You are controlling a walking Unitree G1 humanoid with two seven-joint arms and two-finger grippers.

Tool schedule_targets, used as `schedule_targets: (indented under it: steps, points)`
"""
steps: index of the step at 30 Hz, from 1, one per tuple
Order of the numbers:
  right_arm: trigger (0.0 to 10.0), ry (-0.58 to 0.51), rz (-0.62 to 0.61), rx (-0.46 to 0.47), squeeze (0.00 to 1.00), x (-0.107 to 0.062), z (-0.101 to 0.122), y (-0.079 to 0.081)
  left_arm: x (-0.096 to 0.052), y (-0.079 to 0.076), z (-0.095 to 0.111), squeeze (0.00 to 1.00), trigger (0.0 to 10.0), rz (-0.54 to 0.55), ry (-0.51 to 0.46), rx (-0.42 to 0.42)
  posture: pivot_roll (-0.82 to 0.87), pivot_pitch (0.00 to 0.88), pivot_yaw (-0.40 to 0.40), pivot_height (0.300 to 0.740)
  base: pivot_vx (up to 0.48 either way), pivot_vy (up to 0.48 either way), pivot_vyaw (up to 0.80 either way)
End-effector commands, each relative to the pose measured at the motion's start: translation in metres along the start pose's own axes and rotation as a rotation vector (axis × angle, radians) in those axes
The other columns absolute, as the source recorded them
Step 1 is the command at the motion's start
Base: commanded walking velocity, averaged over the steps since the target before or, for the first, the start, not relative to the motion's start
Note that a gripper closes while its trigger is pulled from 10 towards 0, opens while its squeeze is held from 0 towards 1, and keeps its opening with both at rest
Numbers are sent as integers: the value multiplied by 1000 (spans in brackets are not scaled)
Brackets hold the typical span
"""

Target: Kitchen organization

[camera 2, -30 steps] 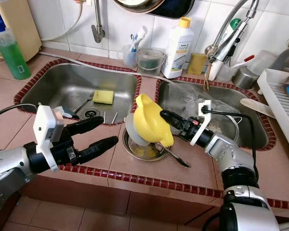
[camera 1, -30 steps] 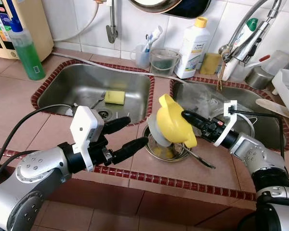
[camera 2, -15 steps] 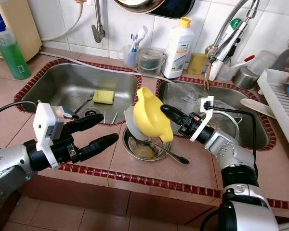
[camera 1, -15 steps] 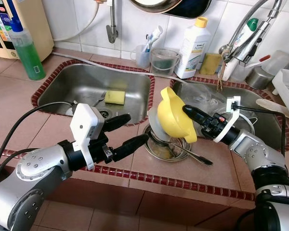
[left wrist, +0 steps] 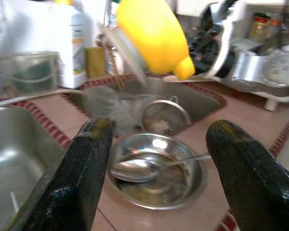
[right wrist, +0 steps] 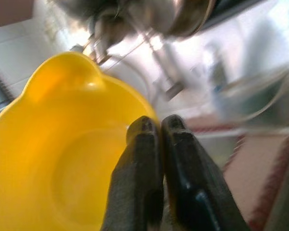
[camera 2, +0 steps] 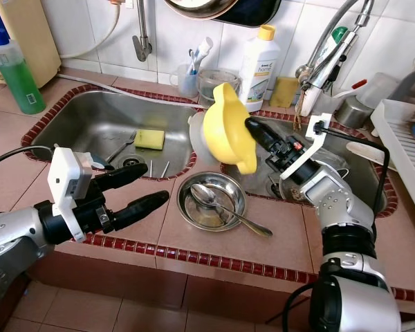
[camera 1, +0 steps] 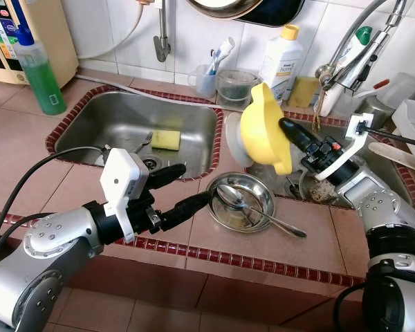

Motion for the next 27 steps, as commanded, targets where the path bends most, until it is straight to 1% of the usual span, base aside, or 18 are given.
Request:
schedule_targets:
  steps: [1,2,3,4,5,6,7,8,9,11,14,16,17,18,20,21,22,27]
  points:
    - [10000,-54,-54,-80,0,4,17,-3,1,7,3,0,10000,39,-12,19,-62,70,-86,740,0,0,0]
    - [10000,-70,-99,-124,0,4,20,-7,2,12,2,0,10000,63,-12,28,-63,69,-87,740,0,0,0]
    - [10000,-86,-160,-211,0,4,24,-10,3,20,1,0,10000,113,-8,57,-63,65,-85,740,0,0,0]
    - [10000,-86,-160,-211,0,4,24,-10,3,20,1,0,10000,113,-8,57,-63,65,-85,740,0,0,0]
    - [10000,-88,-214,-313,0,3,26,-10,5,32,-2,0,10000,192,0,128,-63,63,-85,740,0,0,0]
    - [10000,-95,-242,-340,0,2,26,-11,7,37,-5,0,10000,223,15,179,-63,59,-83,740,0,0,0]
    - [10000,-105,-282,-404,0,1,25,-10,10,47,-9,0,10000,274,31,195,-63,57,-82,740,0,0,0]
    - [10000,-108,-295,-441,0,1,25,-9,11,51,-11,0,10000,299,35,176,-63,57,-82,740,0,0,0]
    - [10000,-113,-311,-494,0,1,23,-6,15,59,-10,0,10000,344,13,145,-66,49,-78,740,0,0,0]
    - [10000,-115,-317,-505,0,1,22,-5,16,62,-8,0,10000,362,-2,141,-66,49,-78,740,0,0,0]
    - [10000,-126,-359,-587,0,2,16,0,22,76,-3,0,10000,422,-57,111,-70,34,-73,740,0,0,0]
    - [10000,-138,-416,-655,0,0,11,1,26,87,-7,0,10000,459,-61,81,-74,23,-70,740,0,0,0]
    - [10000,-134,-438,-675,0,-1,8,1,27,90,-9,0,10000,470,-55,71,-77,20,-69,740,0,0,0]
    - [10000,-133,-453,-689,0,-1,6,2,28,93,-11,0,10000,477,-53,68,-77,20,-69,740,0,0,0]
    - [10000,-175,-486,-710,0,-6,3,9,30,100,-13,0,10000,493,-68,37,-81,12,-66,740,0,0,0]
    - [10000,-175,-486,-710,0,-6,3,9,30,100,-13,0,10000,493,-68,37,-81,12,-66,740,0,0,0]
    - [10000,-179,-486,-740,0,-7,2,12,30,103,-13,0,10000,502,-73,21,-84,10,-65,740,0,0,0]
    - [10000,-177,-489,-758,0,-6,-5,20,32,111,-13,0,10000,519,-82,20,-93,12,-61,740,0,52,0]
Point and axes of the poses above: a point about 5 cm out from each wrist's last joint towards the gripper, its own x axis pointing out of the wrist towards the gripper, its own z axis along the axis of the wrist's last joint, y = z × x, the point moved 4 cm from there along x, pointing out of the wrist towards the gripper, and after that the axes turned 2 degrees about -x, right-handed, at the moved point
